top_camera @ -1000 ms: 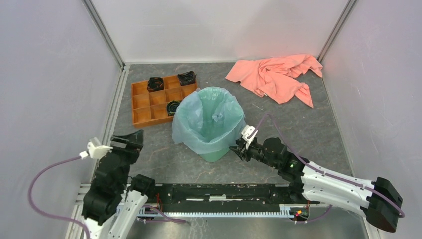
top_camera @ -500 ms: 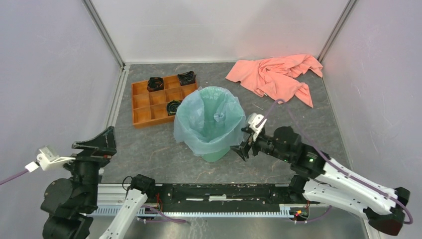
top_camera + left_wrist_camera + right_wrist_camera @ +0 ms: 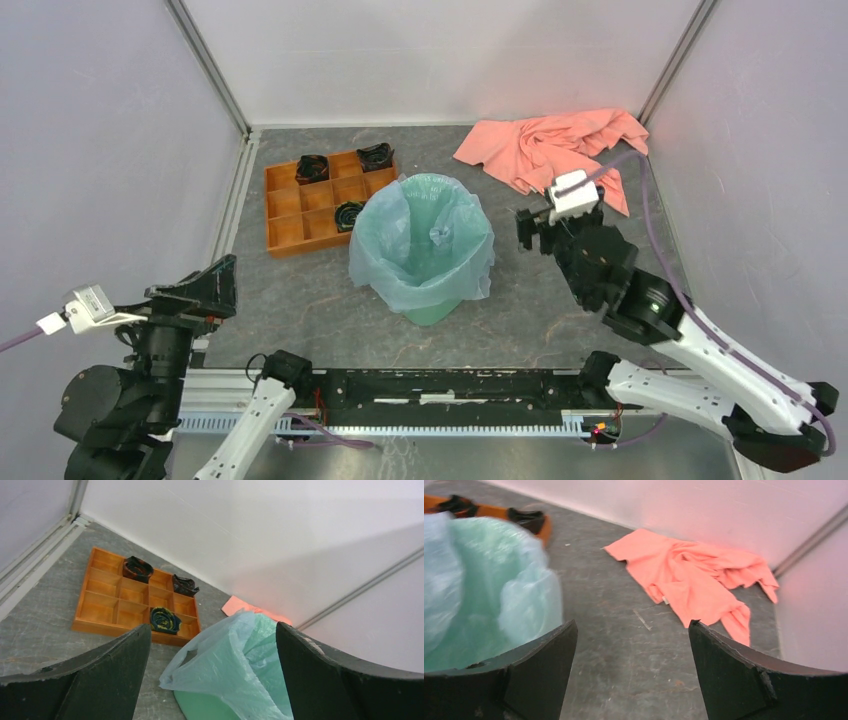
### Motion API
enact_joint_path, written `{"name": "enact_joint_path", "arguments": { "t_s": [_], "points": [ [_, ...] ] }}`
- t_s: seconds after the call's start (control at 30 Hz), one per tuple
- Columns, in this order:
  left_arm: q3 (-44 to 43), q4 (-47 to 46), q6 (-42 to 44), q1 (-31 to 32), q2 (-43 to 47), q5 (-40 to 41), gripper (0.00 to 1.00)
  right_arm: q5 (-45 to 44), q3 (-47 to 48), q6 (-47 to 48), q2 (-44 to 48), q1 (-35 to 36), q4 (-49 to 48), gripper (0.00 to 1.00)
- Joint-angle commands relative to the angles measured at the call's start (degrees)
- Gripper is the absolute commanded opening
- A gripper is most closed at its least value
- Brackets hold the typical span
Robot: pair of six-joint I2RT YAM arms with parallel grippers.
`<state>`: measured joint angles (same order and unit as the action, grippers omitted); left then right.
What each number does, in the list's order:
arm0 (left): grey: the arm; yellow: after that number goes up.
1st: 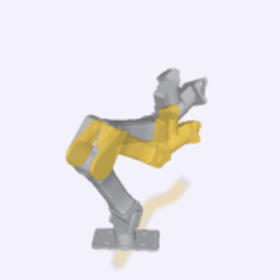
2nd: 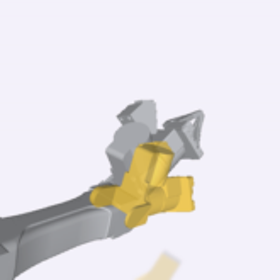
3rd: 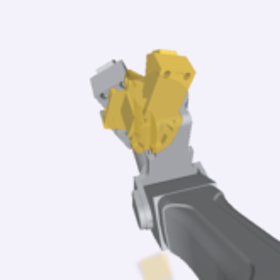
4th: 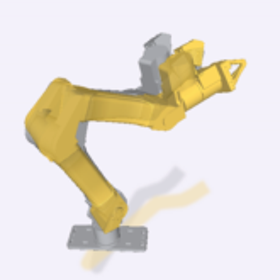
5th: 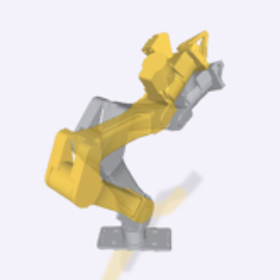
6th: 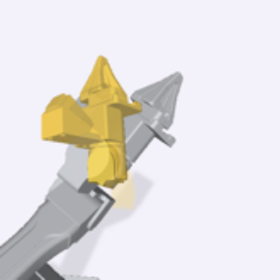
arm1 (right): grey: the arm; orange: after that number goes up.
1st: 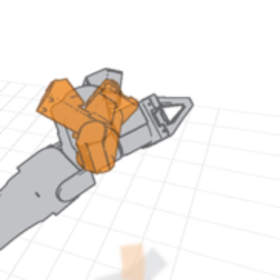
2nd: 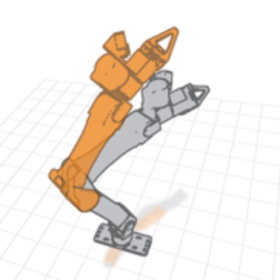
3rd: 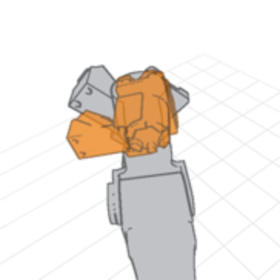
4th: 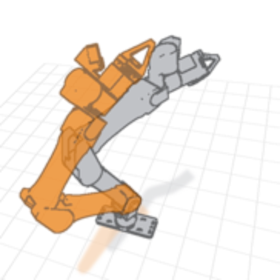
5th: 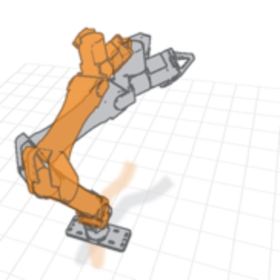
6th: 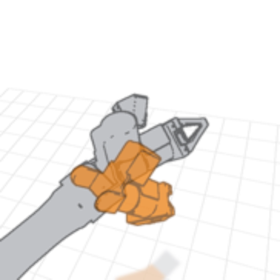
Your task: Put the trash bags into the trash bin
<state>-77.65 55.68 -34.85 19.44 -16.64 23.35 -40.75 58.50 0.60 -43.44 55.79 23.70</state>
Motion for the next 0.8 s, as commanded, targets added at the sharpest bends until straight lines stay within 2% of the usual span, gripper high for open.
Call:
{"name": "enact_joint_path", "arguments": {
  "t_s": [0.0,0.07,0.1,0.27,0.4,0.57,0.77],
  "points": [
    [-3.7,-0.7,3.9,0.3,-3.2,-4.4,1.0,1.5,1.2,-1.3,-8.7,-9.6,-11.2,0.89],
    [-4.7,0.0,4.8,0.3,-4.1,-4.7,1.0,19.6,1.4,-6.7,-13.7,-21.4,-14.3,0.9],
    [-4.9,0.2,5.1,0.3,-4.4,-4.6,1.0,26.3,1.6,-9.1,-17.1,-24.9,-15.6,0.9],
    [-2.0,-0.9,4.8,0.4,-4.0,-4.1,1.0,50.6,-1.0,-17.2,-28.0,-34.2,-21.9,0.9],
    [0.3,-2.3,4.3,0.4,-3.7,-5.2,1.0,62.5,-11.0,-23.6,-30.3,-38.6,-32.1,0.9],
    [-1.0,-2.1,5.6,0.5,-5.0,-6.5,1.0,74.3,-16.9,-30.0,-35.9,-40.5,-40.0,0.88],
    [-4.3,-2.4,7.1,0.6,-5.6,-9.0,1.0,78.3,-21.8,-36.5,-39.3,-38.9,-49.6,0.88]
  ]
}}
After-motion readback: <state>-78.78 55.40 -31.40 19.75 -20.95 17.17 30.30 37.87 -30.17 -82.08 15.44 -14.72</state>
